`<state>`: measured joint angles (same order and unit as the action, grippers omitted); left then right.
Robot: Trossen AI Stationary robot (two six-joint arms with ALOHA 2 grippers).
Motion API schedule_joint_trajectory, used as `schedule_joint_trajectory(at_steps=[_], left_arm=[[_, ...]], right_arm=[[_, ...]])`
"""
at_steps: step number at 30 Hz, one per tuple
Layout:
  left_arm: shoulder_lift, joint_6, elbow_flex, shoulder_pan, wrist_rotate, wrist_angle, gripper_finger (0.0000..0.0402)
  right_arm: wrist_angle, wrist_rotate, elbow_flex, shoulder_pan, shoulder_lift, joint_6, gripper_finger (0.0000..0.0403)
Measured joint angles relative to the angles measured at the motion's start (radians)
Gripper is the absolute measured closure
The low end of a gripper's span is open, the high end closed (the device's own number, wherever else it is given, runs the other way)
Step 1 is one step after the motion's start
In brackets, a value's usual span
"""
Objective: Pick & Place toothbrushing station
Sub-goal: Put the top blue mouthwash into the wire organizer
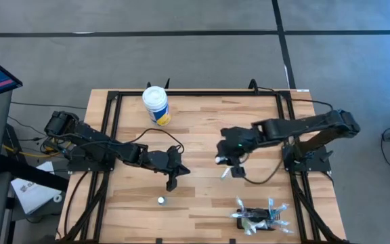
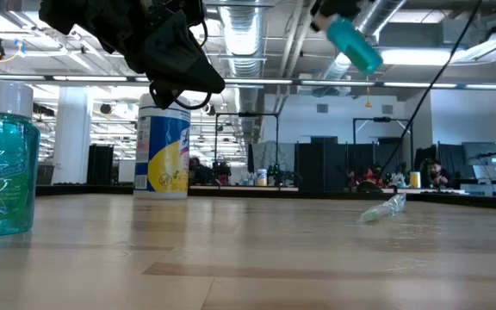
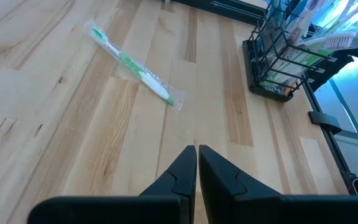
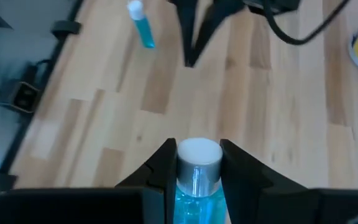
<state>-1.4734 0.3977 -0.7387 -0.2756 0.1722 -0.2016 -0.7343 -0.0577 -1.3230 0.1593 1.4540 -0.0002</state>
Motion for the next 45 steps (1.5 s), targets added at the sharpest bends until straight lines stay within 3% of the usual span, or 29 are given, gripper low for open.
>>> schedule_joint_trajectory(at_steps=[11,26,45], left_arm=[[0.000,0.000,0.000,0.000,0.000,0.000,0.0389],[0.000,0.000,0.000,0.000,0.000,-0.001,0.0389],[0.000,0.000,0.000,0.000,0.037,-0.001,0.0389]], right_arm=[[0.213,0.006,0.210,0.140,-0.221,0.056,0.0319],[0.373,0.115,0.454,0.298,-0.426,0.159,0.0319],[0.574,0.146,0.741,0.443,-0.658,0.128,0.0319]])
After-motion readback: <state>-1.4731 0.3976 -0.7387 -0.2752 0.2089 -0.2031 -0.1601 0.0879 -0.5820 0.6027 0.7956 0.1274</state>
